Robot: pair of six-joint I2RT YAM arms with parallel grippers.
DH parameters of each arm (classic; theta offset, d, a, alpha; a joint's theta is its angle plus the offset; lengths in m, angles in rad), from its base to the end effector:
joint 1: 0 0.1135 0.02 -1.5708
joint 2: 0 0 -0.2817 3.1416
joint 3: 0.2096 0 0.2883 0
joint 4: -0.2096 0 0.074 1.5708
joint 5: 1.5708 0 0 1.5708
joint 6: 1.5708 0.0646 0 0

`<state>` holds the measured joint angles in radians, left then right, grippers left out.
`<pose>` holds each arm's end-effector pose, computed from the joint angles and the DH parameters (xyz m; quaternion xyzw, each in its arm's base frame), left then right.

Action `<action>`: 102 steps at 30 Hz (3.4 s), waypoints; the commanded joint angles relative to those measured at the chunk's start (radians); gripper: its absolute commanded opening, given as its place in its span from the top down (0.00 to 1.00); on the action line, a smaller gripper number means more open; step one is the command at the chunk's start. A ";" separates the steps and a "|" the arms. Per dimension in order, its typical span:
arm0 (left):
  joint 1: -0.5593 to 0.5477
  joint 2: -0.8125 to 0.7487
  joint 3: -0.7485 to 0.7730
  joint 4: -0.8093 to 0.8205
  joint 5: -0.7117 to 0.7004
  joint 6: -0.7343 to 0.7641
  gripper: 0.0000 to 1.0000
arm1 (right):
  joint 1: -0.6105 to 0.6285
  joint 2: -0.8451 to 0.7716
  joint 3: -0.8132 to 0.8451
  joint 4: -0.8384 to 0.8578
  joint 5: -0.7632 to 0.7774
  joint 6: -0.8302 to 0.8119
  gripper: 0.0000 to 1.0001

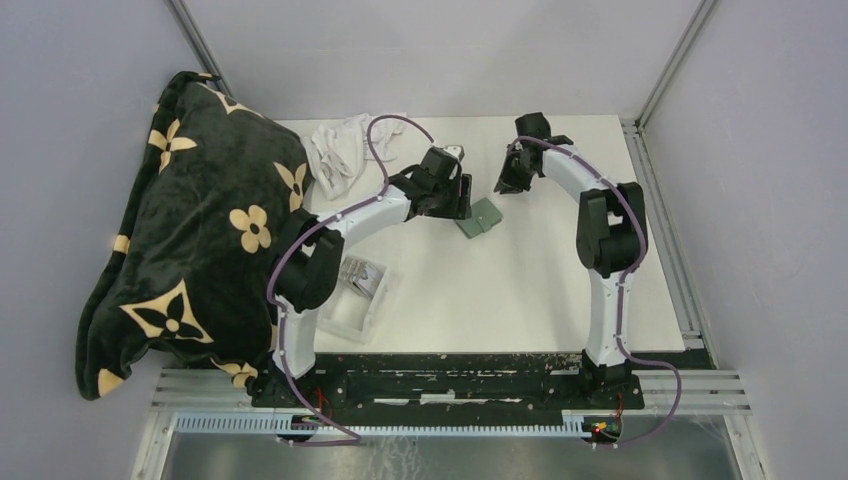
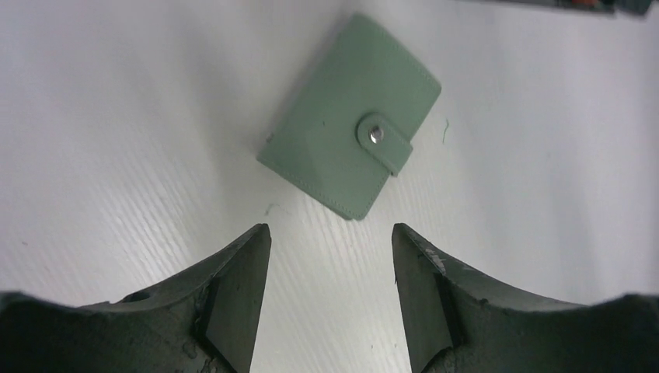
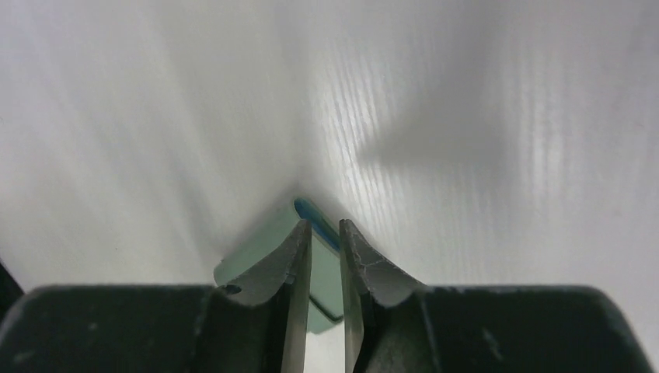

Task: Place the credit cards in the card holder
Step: Adjust the card holder at the center of the board, then open the card holder at the center of the board.

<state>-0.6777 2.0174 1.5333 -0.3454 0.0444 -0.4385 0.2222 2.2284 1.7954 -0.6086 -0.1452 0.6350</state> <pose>0.3976 -0.3237 0.1872 0.1192 0.9242 -0.2093 0.2962 0.5275 0.1288 0.1535 0.1787 0.9461 0.1721 0.2081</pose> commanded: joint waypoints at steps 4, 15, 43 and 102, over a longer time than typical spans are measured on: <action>0.075 0.009 0.127 0.021 -0.083 0.042 0.33 | 0.012 -0.251 -0.177 0.032 0.159 -0.117 0.74; 0.118 0.165 0.197 0.107 0.058 0.029 0.38 | 0.079 -0.311 -0.282 -0.033 0.257 -0.179 0.74; 0.103 0.167 -0.001 0.178 0.180 -0.008 0.51 | 0.129 -0.079 -0.147 -0.078 0.253 -0.201 0.76; 0.127 -0.018 -0.423 0.615 0.285 -0.427 0.42 | 0.303 0.053 0.189 -0.349 0.409 -0.238 0.51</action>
<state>-0.5549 1.9892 1.1126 0.2195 0.2993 -0.8188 0.5117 2.2734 1.9686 -0.9501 0.2245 0.3832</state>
